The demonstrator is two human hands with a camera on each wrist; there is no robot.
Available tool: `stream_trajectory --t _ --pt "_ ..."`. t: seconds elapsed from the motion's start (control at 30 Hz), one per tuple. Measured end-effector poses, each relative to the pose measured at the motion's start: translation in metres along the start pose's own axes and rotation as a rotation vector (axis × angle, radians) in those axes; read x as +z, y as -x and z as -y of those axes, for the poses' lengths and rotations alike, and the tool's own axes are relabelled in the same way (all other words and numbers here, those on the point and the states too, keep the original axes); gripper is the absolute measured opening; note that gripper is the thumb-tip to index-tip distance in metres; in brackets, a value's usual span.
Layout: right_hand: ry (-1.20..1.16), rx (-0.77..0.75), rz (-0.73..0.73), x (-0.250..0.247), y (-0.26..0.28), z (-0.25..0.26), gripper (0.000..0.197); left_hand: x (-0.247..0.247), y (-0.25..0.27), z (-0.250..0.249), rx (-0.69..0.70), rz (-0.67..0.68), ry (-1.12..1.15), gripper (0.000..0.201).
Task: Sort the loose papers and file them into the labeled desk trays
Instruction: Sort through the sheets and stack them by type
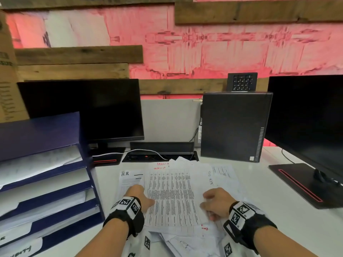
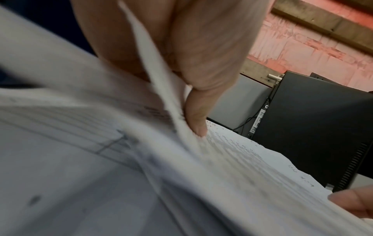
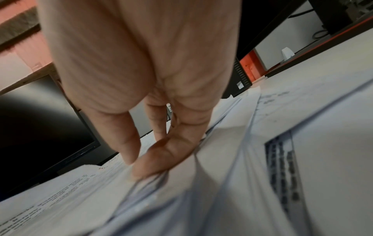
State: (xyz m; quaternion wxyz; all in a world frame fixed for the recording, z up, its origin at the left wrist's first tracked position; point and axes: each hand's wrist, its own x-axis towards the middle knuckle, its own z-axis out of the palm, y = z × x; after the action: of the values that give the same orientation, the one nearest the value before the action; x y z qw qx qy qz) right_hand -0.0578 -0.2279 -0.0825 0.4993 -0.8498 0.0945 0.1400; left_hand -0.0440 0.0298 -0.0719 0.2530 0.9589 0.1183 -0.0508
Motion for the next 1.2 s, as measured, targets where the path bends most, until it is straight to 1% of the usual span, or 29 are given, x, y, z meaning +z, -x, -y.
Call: stream_trajectory --t 0.07,0.13,0.23,0.33,0.37,0.47,0.53,0.57,0.63,0.67,0.73,0.77,0.83,0.87,0.97,1.0,1.1,1.2 --pt "0.002 0.016 0.013 -0.001 0.001 0.001 0.049 -0.002 0.001 -0.001 0.035 -0.051 0.023 0.020" --pt "0.076 0.030 -0.014 -0.001 0.001 0.004 0.049 -0.004 0.004 0.000 0.055 -0.085 0.060 0.022" --pt "0.220 0.015 -0.085 0.002 0.003 0.009 0.038 -0.005 0.006 0.004 0.058 -0.128 0.111 0.025" --pt "0.376 -0.025 -0.089 0.007 0.002 0.007 0.031 -0.003 0.007 0.008 0.072 -0.095 0.138 0.028" --pt "0.382 -0.027 -0.075 0.008 0.003 0.007 0.031 -0.002 0.008 0.008 0.070 -0.068 0.128 0.029" --pt "0.299 -0.051 -0.026 0.008 0.002 0.008 0.032 0.001 0.009 0.005 0.050 -0.019 0.087 0.040" --pt "0.263 -0.056 0.003 0.006 0.006 0.010 0.024 0.002 0.010 0.002 0.023 -0.008 0.075 0.046" --pt "0.244 -0.053 0.006 0.005 0.007 0.009 0.027 0.003 0.008 0.001 0.014 -0.009 0.075 0.049" --pt "0.209 -0.047 -0.001 0.004 0.007 0.005 0.047 0.004 0.010 -0.002 0.003 -0.029 0.065 0.049" --pt "0.200 -0.059 -0.009 0.004 0.007 0.003 0.053 0.004 0.010 -0.004 -0.009 -0.043 0.054 0.050" --pt "0.189 -0.070 -0.031 0.004 0.006 -0.001 0.054 0.004 0.010 -0.005 -0.032 -0.068 0.039 0.053" --pt "0.182 -0.067 -0.032 0.003 0.006 -0.001 0.053 0.003 0.010 -0.005 -0.040 -0.084 0.050 0.051" --pt "0.173 -0.066 -0.024 0.002 0.004 -0.002 0.051 0.001 0.009 -0.005 -0.043 -0.120 0.132 0.037" --pt "0.180 -0.074 -0.021 0.002 0.004 -0.002 0.051 0.001 0.006 -0.004 -0.051 -0.140 0.199 0.036" --pt "0.191 -0.089 -0.030 0.003 0.003 -0.001 0.051 -0.001 0.006 -0.006 -0.050 -0.167 0.366 0.047" --pt "0.196 -0.092 -0.031 0.003 0.003 -0.002 0.051 -0.002 0.006 -0.007 -0.042 -0.160 0.384 0.047" --pt "0.216 -0.099 -0.021 0.003 0.005 -0.003 0.052 -0.006 0.012 -0.008 0.023 -0.128 0.371 0.024" --pt "0.204 -0.118 -0.019 0.001 0.008 -0.004 0.048 -0.010 0.020 -0.003 0.054 -0.154 0.402 0.021"
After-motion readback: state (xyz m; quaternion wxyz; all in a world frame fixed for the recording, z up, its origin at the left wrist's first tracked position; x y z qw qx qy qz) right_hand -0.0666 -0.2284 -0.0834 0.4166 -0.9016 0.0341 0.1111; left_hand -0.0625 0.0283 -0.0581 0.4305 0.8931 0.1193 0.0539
